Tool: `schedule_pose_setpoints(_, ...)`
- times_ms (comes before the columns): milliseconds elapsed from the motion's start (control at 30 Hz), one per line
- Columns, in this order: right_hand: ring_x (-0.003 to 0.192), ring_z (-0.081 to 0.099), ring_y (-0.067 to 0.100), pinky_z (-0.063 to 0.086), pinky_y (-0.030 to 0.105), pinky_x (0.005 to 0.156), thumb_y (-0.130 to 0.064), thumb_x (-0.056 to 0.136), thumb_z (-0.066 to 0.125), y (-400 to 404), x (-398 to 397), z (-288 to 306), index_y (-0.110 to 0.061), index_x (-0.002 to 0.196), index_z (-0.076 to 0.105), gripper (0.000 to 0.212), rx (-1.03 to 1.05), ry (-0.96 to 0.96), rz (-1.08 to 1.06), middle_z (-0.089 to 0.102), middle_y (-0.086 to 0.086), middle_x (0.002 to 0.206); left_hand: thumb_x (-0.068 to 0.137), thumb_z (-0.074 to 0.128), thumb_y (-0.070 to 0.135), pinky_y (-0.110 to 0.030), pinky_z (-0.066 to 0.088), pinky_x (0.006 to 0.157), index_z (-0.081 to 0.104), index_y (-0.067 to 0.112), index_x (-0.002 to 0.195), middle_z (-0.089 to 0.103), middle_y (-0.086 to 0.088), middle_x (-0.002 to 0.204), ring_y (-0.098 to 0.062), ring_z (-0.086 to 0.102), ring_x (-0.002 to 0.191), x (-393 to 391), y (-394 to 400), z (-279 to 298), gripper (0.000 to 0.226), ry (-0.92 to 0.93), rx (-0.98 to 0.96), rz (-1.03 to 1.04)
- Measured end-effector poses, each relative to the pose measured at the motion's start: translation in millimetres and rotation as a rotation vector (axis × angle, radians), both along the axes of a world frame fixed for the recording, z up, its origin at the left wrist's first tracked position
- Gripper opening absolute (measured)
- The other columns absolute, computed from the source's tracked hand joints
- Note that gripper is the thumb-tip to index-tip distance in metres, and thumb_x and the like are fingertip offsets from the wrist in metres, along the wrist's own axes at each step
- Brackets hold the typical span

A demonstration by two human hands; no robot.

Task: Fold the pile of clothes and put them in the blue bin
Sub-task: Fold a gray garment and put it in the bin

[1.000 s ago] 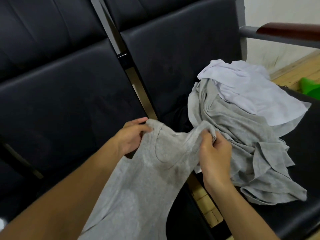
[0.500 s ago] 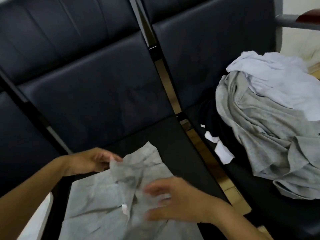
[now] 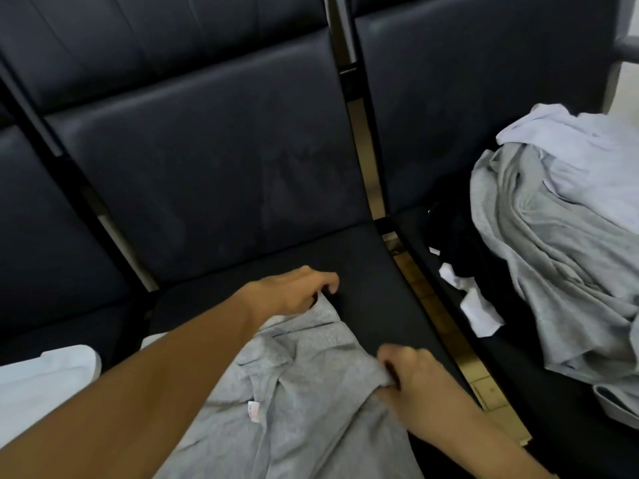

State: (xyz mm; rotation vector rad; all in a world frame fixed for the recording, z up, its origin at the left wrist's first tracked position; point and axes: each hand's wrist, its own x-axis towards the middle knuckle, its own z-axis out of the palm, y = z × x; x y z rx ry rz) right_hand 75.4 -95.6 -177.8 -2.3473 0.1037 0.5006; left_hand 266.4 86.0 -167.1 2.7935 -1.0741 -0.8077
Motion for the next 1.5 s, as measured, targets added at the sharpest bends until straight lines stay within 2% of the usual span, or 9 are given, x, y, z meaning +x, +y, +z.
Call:
schedule_pose_setpoints(200,0.058,0.047,0.013,0.034,0.023,0.046,-0.007,0.089,0.052,-21.6,8.2,23.7,-0.019,0.078,0.039,0.02,0.104,-0.186,-0.187,0.05,0.0,0.07,0.092,0.048,-0.001,-0.032,0.051,0.085,0.07,0.024,0.093,0.067,0.001,0.102,-0.016,0.064,0.095,-18.5,62.8,48.2,0.033,-0.228,-0.408,0.383)
schedule_pose_setpoints(367,0.073,0.058,0.005,0.047,0.017,0.062,0.001,0.088,0.058,-32.4,5.0,82.3,-0.029,0.095,0.054,0.031,0.003,-0.604,-0.113,0.061,-0.01,0.083,0.095,0.05,0.007,-0.042,0.056,0.073,0.063,0.031,0.09,0.07,0.006,0.086,-0.015,0.067,0.079,-60.0,144.9,148.1,0.028,-0.518,-0.343,0.425)
schedule_pose_setpoints(567,0.075,0.055,0.008,0.043,0.01,0.072,-0.009,0.095,0.045,-31.8,-2.5,228.1,-0.012,0.102,0.067,0.024,-0.06,-1.175,-0.005,0.066,0.003,0.084,0.089,0.045,0.014,-0.044,0.053,0.071,0.066,0.019,0.1,0.073,-0.003,0.086,-0.026,0.067,0.077,-142.4,203.0,272.4,0.025,-0.871,-0.466,0.448)
schedule_pose_setpoints(667,0.087,0.064,0.022,0.05,0.037,0.076,-0.007,0.091,0.055,-25.3,-4.6,294.4,-0.022,0.098,0.069,0.021,-0.276,-0.981,0.289,0.069,-0.001,0.091,0.093,0.045,0.0,-0.046,0.054,0.077,0.068,0.015,0.093,0.071,0.0,0.088,-0.02,0.066,0.083,-185.3,225.6,305.3,0.028,-0.786,-0.482,0.535)
schedule_pose_setpoints(933,0.069,0.055,0.028,0.05,0.043,0.061,0.01,0.081,0.068,-43.6,-62.5,382.0,-0.001,0.105,0.07,0.026,-0.589,-1.292,0.435,0.048,0.006,0.094,0.103,0.045,0.015,-0.028,0.047,0.077,0.07,-0.002,0.099,0.07,-0.014,0.099,-0.03,0.065,0.093,-283.3,236.5,344.2,0.03,-0.582,-0.792,0.694)
schedule_pose_setpoints(1100,0.076,0.057,0.034,0.052,0.04,0.07,-0.008,0.089,0.057,-50.3,-92.2,406.4,0.003,0.112,0.066,0.027,-0.576,-1.458,0.354,0.05,0.014,0.106,0.102,0.048,0.012,-0.017,0.046,0.068,0.071,0.017,0.091,0.069,0.003,0.089,0.004,0.063,0.077,-322.6,236.7,369.0,0.026,-0.677,-0.834,0.623)
schedule_pose_setpoints(1267,0.071,0.062,-0.006,0.039,-0.004,0.069,-0.04,0.09,0.068,-42.8,-113.5,425.0,-0.041,0.078,0.069,0.012,-0.102,-1.205,0.24,0.068,-0.018,0.072,0.094,0.064,0.025,-0.015,0.054,0.067,0.078,0.028,0.084,0.076,0.006,0.089,-0.005,0.07,0.082,-339.2,249.4,377.9,0.018,-0.585,-0.869,0.571)
schedule_pose_setpoints(1400,0.064,0.063,-0.006,0.05,0.009,0.065,-0.041,0.081,0.071,-40.1,-88.6,412.2,-0.047,0.073,0.073,0.01,0.015,-0.878,0.229,0.071,-0.019,0.068,0.059,0.076,0.073,-0.026,0.057,0.074,0.079,0.022,0.089,0.077,-0.005,0.092,-0.015,0.072,0.085,-326.1,258.2,358.5,0.06,-0.333,-0.878,0.654)
schedule_pose_setpoints(1500,0.077,0.068,0.002,0.054,0.022,0.076,-0.027,0.087,0.072,-38.5,-43.7,365.7,-0.029,0.084,0.078,0.008,-0.06,-0.608,0.326,0.076,-0.009,0.083,0.08,0.071,0.054,-0.042,0.05,0.072,0.078,0.019,0.091,0.071,-0.019,0.094,-0.029,0.065,0.081,-286.9,257.4,310.2,0.037,-0.154,-0.734,0.717)
